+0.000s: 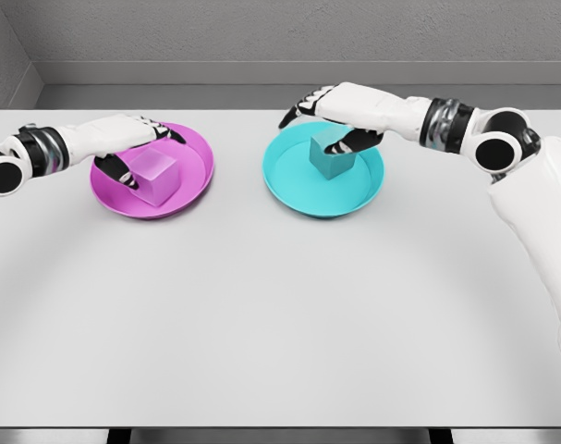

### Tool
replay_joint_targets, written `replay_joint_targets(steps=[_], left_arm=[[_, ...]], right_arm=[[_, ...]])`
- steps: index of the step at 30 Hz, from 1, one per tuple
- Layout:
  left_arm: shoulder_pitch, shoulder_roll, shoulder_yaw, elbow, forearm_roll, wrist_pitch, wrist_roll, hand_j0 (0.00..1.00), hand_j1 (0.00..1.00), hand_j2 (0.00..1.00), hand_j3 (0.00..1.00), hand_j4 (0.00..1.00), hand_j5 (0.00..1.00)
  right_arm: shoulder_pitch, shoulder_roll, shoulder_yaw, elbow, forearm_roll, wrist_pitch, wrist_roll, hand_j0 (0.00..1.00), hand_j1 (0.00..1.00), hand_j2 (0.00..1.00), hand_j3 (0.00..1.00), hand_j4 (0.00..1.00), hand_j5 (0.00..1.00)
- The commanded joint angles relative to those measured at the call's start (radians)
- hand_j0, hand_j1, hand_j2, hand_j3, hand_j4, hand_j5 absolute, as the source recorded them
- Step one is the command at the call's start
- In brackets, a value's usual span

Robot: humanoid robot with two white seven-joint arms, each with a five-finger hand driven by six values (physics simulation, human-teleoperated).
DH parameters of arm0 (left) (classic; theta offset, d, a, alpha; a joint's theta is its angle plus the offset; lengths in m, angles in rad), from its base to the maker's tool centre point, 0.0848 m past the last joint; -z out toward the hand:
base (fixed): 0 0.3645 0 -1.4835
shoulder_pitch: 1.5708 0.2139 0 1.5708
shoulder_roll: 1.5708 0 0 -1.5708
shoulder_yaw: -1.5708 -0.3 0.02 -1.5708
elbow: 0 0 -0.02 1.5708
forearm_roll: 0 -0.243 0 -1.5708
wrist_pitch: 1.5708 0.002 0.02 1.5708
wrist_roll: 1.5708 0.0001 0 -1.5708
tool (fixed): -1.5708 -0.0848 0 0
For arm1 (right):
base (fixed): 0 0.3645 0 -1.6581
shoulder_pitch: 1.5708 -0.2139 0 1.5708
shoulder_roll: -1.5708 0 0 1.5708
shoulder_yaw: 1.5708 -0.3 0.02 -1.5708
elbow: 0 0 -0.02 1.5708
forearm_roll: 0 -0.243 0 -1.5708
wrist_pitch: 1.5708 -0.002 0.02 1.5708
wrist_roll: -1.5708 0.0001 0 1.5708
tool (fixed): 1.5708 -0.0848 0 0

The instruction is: Place the blocks in the corresponding plates according to their colors

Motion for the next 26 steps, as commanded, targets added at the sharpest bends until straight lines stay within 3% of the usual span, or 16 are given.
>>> replay_joint_targets(steps=[1,6,9,12,15,26], left_arm=[[-0.002,0.003,0.009,-0.002,0.007,0.000,0.001,1.00,1.00,1.00,1.00,1.00,1.00],[-0.006,0.037,0.038,-0.017,0.014,-0.017,0.004,1.00,1.00,1.00,1.00,1.00,1.00],[-0.002,0.195,0.052,-0.039,0.172,-0.207,0.005,1.00,1.00,1.00,1.00,1.00,1.00],[0.029,0.316,0.058,-0.022,0.201,-0.207,0.004,1.00,1.00,1.00,1.00,1.00,1.00],[0.057,0.325,0.058,0.026,0.203,-0.207,0.004,1.00,1.00,1.00,1.00,1.00,1.00],[0.069,0.324,0.058,0.027,0.203,-0.207,0.004,1.00,1.00,1.00,1.00,1.00,1.00]], right_arm=[[0.000,-0.006,-0.017,0.002,-0.007,0.003,0.000,0.97,0.97,0.97,0.97,0.97,0.97],[0.021,-0.081,-0.151,-0.003,-0.016,0.003,0.000,1.00,1.00,1.00,1.00,1.00,1.00],[0.100,-0.144,-0.286,-0.003,-0.021,0.003,0.000,1.00,1.00,1.00,1.00,1.00,1.00],[0.147,-0.201,-0.290,-0.002,-0.021,0.003,0.000,1.00,1.00,1.00,1.00,1.00,1.00],[0.152,-0.210,-0.329,-0.003,-0.021,0.003,0.000,1.00,1.00,1.00,1.00,1.00,1.00],[0.164,-0.212,-0.327,-0.003,-0.019,0.003,0.000,1.00,1.00,1.00,1.00,1.00,1.00]])
